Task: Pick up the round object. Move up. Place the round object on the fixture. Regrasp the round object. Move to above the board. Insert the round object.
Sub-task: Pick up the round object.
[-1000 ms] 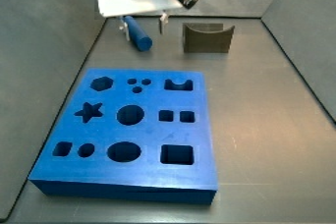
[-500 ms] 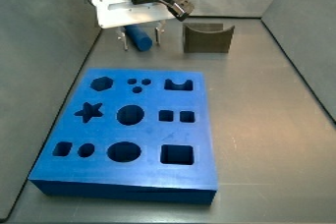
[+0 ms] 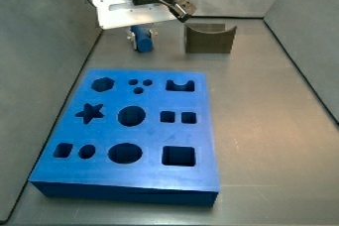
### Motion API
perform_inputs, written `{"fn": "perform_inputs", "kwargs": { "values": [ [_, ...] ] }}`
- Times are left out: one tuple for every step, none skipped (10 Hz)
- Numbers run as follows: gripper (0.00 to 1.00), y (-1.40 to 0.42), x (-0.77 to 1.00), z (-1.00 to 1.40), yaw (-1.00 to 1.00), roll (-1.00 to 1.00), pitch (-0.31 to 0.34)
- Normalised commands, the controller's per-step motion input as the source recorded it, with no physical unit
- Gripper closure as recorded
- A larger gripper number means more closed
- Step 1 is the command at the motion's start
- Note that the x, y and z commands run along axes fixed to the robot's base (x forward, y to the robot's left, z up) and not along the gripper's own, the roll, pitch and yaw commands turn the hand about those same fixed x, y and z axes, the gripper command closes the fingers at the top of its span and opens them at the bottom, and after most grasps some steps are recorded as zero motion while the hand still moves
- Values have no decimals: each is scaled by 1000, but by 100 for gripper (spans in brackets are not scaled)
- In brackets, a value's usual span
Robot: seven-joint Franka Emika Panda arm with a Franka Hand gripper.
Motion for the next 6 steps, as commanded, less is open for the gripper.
{"fn": "perform_inputs", "kwargs": {
  "values": [
    [100, 0, 0, 0, 0, 0, 0],
    [100, 0, 0, 0, 0, 0, 0],
    [100, 0, 0, 0, 0, 0, 0],
    [100, 0, 0, 0, 0, 0, 0],
    [100, 0, 0, 0, 0, 0, 0],
    [100, 0, 0, 0, 0, 0, 0]
  ]
}}
